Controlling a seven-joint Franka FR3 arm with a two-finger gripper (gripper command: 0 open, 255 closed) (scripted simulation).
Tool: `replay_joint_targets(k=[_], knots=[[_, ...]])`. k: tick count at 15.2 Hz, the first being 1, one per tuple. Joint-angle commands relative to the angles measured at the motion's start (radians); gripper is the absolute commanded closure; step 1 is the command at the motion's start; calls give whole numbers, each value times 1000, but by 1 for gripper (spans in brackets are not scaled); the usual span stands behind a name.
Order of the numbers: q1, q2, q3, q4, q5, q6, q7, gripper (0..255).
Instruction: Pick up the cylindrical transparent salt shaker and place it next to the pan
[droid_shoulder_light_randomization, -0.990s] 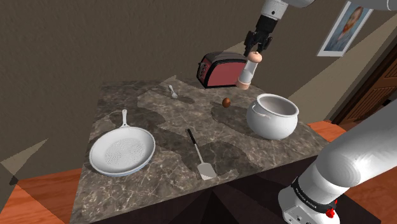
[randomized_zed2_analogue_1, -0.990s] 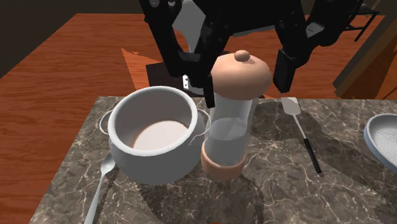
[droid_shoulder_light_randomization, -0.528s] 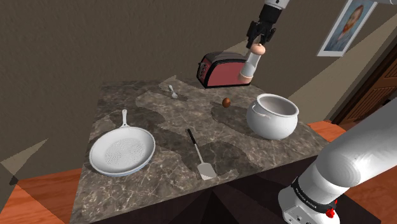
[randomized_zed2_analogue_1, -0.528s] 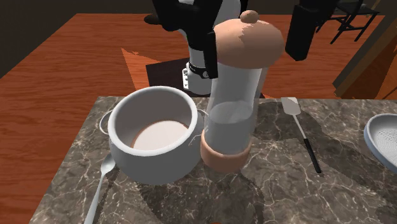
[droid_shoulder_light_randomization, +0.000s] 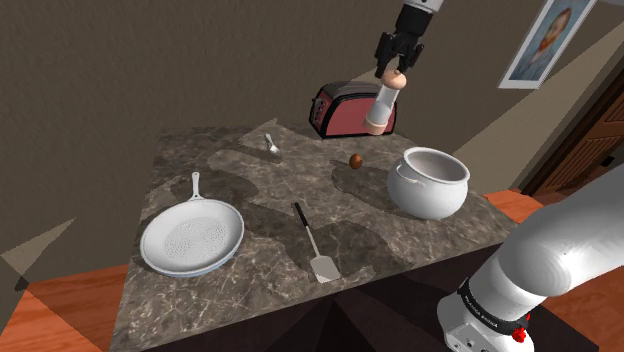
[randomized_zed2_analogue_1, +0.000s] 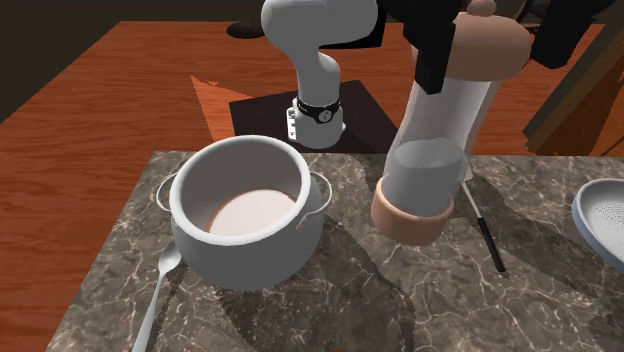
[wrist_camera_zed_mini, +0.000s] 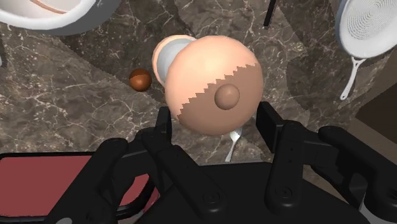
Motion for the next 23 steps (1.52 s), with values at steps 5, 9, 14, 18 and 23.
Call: replay_joint_targets(k=[5,9,14,18,23], knots=[[51,-63,97,-110,10,65,140,255],[85,-82,163,-157,21,104,232,255],[127,-82,248,-191,35,153,349,255],[161,-63,316,-197,41,191,444,255],[200,-13,404,-179,36,236,567,255]])
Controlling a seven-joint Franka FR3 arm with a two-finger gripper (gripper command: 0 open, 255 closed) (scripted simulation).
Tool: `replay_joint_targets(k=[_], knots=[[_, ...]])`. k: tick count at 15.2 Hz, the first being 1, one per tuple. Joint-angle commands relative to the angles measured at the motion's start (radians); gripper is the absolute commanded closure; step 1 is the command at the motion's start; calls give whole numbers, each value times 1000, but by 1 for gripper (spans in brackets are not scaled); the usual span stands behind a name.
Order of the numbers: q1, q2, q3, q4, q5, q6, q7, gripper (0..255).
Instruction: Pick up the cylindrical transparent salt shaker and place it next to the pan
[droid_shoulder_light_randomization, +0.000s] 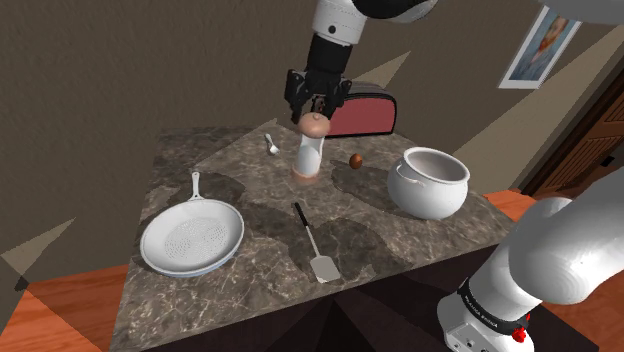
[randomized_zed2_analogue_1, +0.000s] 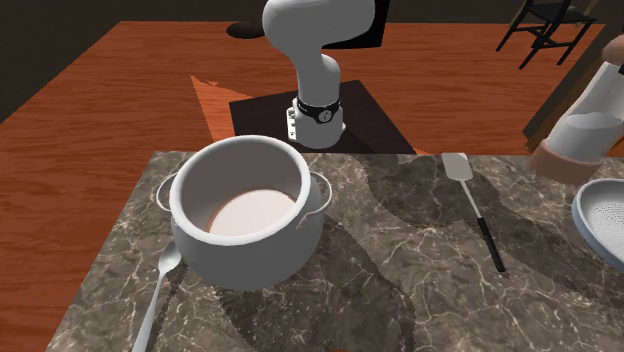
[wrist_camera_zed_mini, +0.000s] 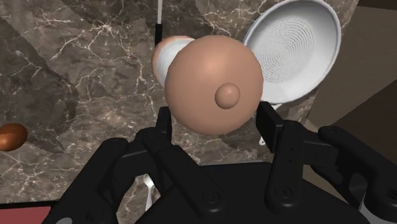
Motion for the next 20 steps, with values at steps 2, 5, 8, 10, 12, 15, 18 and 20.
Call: replay_joint_targets(k=[2,5,8,10,12,15,18,20], knots=[[23,46,54,28,-11,26,80,255],[46,96,106,60,-30,49,159,255],[70,157,155,103,-61,69,242,255],[88,203,187,137,-88,80,299,255],[109,255,216,177,-121,87,358,255],[147,340,253,248,-180,92,448,255],[197,436,280,333,-248,86,537,255],[239,504,290,399,-296,76,593,255]])
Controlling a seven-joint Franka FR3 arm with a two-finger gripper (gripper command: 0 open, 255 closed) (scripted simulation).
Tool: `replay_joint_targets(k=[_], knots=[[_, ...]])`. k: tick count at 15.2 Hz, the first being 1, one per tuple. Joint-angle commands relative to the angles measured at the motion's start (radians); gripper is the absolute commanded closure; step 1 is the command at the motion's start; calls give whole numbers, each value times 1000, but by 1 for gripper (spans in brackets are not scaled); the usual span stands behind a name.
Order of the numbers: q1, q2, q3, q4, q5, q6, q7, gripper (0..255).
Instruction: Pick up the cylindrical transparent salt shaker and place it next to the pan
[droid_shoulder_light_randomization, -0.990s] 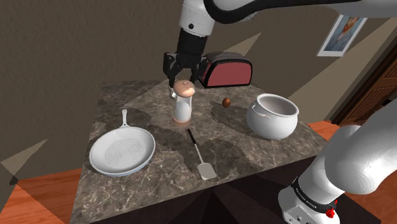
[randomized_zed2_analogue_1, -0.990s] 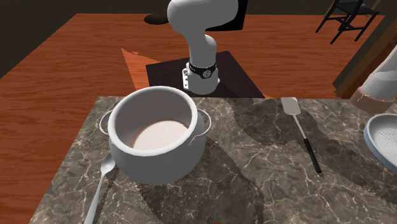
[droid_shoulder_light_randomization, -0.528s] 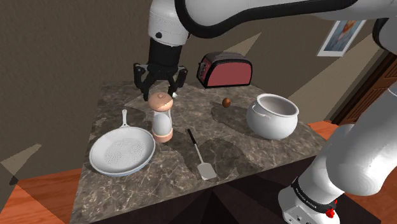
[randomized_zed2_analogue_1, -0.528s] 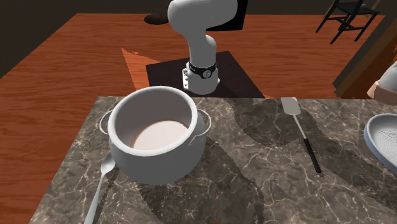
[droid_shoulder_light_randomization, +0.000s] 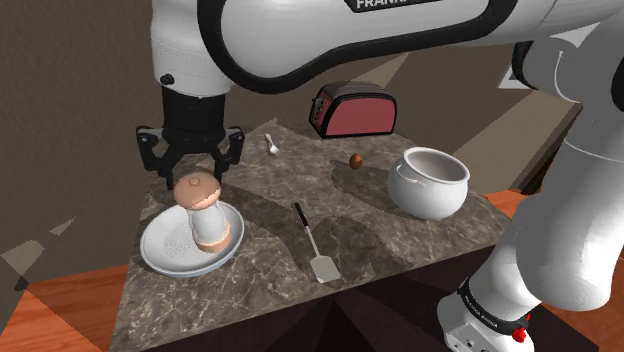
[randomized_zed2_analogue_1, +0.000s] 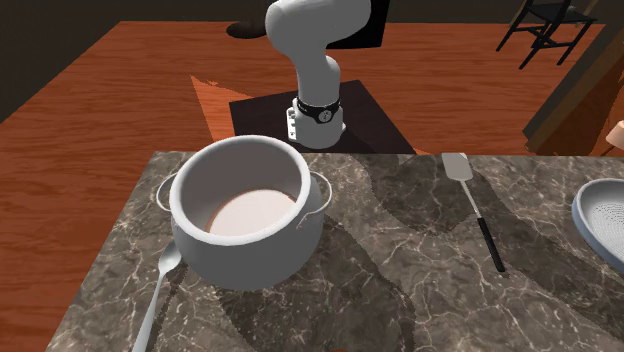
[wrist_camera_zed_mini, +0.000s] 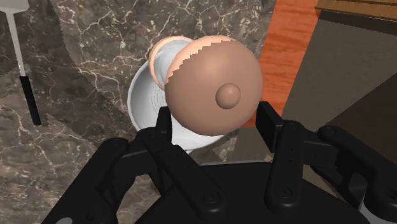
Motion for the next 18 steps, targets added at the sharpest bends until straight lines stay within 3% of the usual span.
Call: replay_joint_targets(k=[1,7,18], knots=[[41,74,7,71,-50,-10,53,255],[191,279,-1,311,-172,-75,173,255],[177,290,-11,177,-186,66,191,255]])
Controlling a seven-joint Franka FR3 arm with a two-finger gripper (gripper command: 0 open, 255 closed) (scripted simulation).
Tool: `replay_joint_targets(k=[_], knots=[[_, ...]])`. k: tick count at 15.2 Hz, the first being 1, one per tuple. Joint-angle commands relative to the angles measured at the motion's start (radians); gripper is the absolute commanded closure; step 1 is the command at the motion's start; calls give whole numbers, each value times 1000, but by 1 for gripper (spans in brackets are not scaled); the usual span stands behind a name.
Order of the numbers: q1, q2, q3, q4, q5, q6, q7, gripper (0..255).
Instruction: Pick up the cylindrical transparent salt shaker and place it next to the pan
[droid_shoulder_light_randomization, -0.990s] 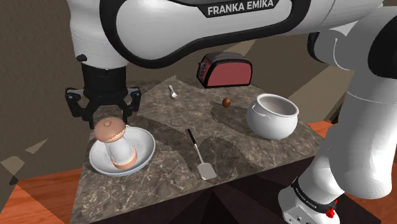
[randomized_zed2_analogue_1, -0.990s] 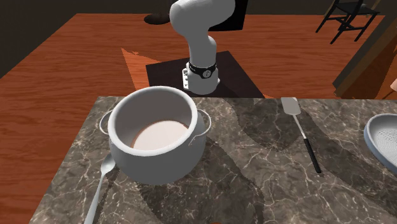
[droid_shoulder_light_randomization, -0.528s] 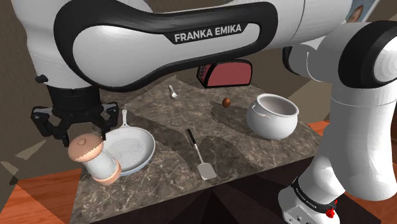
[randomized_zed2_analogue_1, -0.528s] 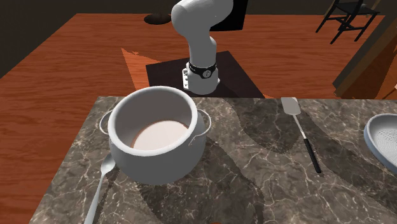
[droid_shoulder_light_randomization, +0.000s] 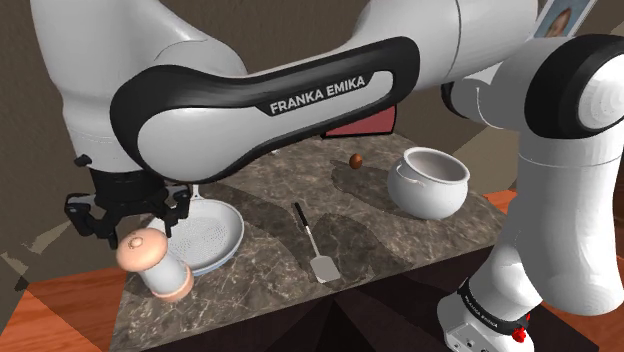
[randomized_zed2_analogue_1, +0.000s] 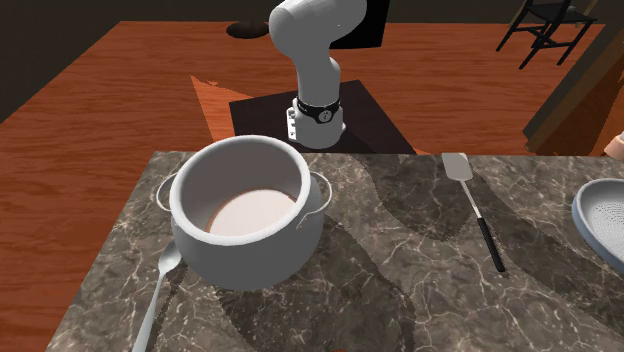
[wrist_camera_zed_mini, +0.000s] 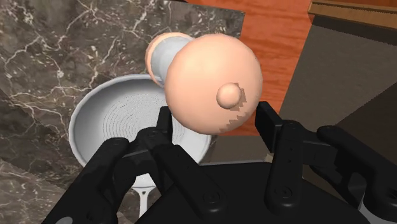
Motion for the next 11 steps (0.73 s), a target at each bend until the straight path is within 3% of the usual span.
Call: replay_joint_targets(k=[1,11], knots=[[-2,4,-3,-24,-4,28,4,255],[-3,30,-14,-89,-25,114,21,255]])
